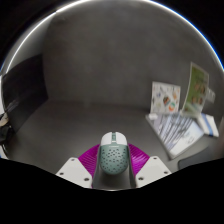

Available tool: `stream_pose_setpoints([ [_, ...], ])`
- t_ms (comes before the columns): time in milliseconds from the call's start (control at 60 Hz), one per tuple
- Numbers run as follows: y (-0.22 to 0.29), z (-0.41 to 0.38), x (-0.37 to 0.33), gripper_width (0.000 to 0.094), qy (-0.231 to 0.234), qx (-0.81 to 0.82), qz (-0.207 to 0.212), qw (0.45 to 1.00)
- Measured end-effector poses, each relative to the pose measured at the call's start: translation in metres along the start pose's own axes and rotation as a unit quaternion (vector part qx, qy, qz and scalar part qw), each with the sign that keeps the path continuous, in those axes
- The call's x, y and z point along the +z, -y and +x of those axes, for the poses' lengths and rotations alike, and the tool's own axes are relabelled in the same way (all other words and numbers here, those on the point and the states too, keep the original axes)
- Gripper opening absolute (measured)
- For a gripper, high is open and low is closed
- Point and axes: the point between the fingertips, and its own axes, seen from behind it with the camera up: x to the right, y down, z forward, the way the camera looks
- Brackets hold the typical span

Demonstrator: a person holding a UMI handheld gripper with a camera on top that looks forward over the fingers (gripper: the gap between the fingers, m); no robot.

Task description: Arrange mouse

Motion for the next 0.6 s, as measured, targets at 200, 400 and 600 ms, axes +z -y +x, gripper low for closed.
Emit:
stream_pose_setpoints([
  [200,0.101,0.079,-0.130,0.0428,-0.012,-0.039,0.145,0.989],
  [400,0.036,0.272,-0.191,0.0425,-0.101,-0.030,0.132,0.986],
  [600,-0.078,0.330,-0.152,0.0426,-0.045,0.019,0.041,0.998],
])
